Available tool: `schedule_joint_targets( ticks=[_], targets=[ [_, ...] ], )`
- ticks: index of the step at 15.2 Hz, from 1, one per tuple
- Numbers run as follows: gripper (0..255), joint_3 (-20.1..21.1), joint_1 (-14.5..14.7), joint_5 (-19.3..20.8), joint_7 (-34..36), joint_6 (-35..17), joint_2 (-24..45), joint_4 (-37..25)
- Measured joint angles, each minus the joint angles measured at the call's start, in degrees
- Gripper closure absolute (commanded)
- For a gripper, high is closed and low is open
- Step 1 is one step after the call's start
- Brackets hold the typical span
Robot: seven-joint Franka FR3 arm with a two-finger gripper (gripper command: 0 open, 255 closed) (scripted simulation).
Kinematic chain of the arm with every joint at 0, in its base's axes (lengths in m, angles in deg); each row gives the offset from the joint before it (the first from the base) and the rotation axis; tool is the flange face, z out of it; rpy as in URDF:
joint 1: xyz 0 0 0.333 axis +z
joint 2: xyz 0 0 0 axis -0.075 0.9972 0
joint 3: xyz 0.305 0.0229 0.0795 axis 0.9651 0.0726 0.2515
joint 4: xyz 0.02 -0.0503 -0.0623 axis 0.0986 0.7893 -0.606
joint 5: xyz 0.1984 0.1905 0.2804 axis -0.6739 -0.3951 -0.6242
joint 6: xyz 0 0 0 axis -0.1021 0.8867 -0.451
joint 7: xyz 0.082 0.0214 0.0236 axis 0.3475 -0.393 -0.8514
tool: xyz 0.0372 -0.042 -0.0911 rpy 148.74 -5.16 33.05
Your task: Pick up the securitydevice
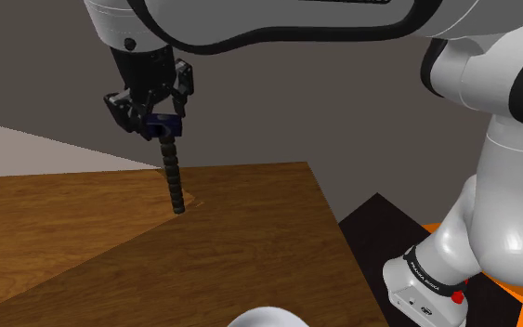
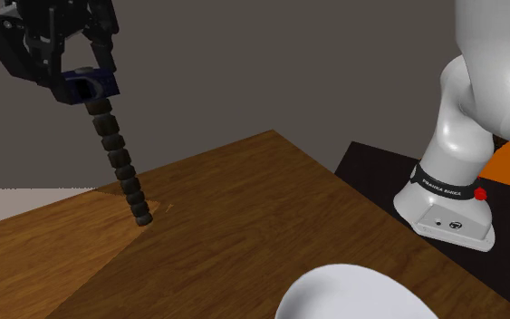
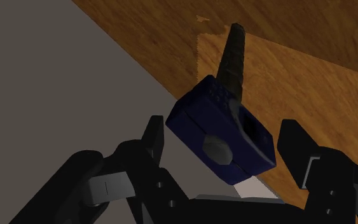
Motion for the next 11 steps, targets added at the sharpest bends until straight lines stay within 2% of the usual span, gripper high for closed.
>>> schedule_joint_targets(
  ticks=[11],
  targets=[
    [255, -0.7, 4.6, 2.2, -2.5, 10.4, 4.1, -15.0]
  ],
)
